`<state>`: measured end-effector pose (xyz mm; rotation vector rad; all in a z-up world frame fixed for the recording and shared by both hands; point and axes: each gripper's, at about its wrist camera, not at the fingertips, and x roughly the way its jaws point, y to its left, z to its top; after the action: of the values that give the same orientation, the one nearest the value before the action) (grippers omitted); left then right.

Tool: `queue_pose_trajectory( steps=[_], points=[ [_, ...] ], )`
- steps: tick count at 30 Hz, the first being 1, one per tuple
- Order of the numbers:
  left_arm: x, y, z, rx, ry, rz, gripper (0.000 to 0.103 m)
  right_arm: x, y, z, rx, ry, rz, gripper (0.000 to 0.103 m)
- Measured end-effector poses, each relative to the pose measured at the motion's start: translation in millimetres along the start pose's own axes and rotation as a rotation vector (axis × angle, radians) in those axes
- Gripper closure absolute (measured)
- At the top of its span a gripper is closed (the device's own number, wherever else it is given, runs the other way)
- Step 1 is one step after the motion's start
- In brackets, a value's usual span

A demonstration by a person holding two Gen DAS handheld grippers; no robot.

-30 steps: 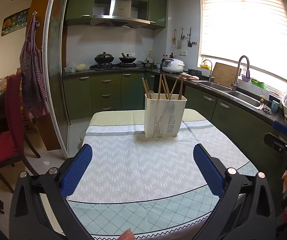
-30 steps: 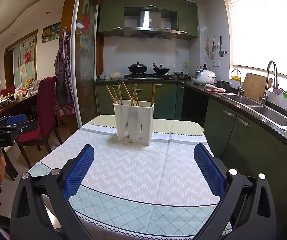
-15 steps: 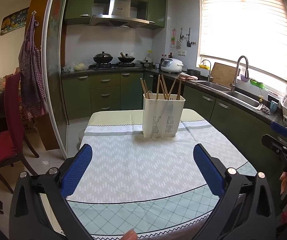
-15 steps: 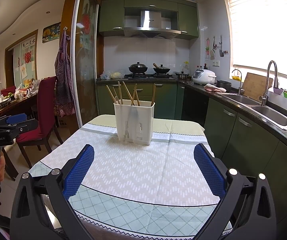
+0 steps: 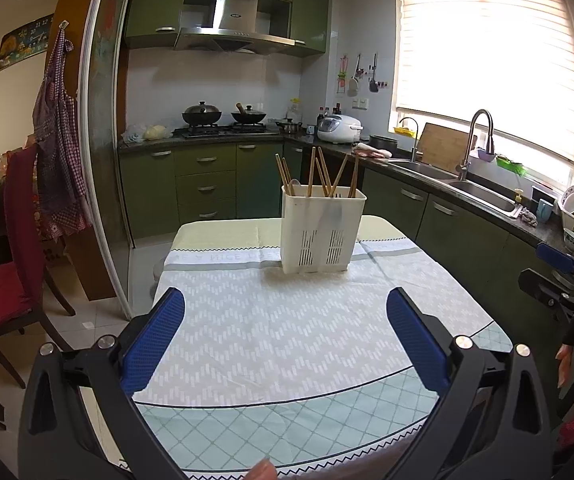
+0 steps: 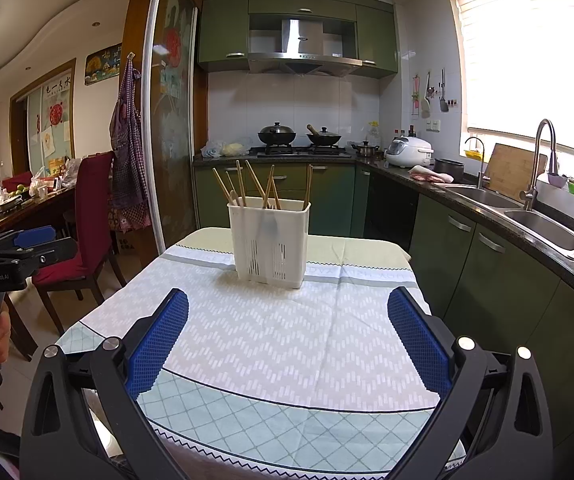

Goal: Organize utensils

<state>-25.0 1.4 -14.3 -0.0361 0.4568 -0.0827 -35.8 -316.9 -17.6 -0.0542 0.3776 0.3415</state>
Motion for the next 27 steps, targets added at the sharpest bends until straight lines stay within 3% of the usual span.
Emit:
queue_pose_trajectory(
  steps=[27],
  points=[
    [2.0, -7.5, 4.2, 0.001, 0.001, 0.005, 0.007, 5.5, 1.0, -8.9, 0.000, 0.009, 0.003, 0.005]
  ],
)
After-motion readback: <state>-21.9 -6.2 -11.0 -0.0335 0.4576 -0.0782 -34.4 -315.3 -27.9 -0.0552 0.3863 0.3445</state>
